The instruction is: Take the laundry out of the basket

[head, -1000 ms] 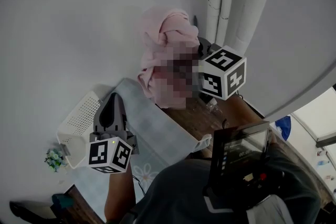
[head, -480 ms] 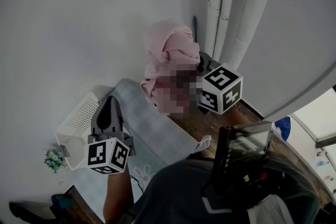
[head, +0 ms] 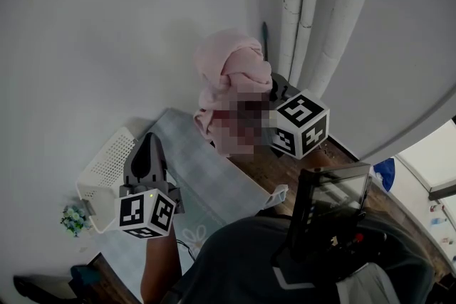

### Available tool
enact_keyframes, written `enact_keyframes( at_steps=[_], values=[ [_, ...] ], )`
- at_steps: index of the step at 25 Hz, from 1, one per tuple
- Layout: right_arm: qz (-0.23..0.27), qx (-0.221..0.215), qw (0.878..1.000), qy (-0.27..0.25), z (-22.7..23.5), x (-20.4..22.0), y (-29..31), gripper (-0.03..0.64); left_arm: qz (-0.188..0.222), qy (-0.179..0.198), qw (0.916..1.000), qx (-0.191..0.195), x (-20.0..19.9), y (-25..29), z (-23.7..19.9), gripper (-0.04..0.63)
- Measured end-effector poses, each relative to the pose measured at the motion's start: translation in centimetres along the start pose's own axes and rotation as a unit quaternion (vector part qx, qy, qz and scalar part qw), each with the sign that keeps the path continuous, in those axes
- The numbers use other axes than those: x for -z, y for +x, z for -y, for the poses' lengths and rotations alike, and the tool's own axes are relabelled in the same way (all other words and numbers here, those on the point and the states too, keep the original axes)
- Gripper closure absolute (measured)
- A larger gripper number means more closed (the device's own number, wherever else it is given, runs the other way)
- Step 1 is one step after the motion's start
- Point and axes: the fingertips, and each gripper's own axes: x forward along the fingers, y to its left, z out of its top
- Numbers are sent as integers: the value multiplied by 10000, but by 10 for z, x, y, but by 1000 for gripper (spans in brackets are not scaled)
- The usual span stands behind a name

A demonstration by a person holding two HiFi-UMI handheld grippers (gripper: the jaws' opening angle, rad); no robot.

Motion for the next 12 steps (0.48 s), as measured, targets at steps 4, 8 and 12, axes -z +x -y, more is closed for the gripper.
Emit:
enact_keyframes(
  at_steps=[4, 8, 12],
  values=[
    [-17, 11, 10000, 23, 0, 3, 1, 334, 4, -20, 10000, -15, 1, 0, -2, 588],
    [-42, 24, 10000, -5, 1, 4, 3, 334, -6, -54, 10000, -38, 3, 0, -4, 588],
    [-45, 52, 10000, -21, 2, 4, 5, 334, -8, -70, 10000, -36, 4, 1, -6, 588]
  ],
)
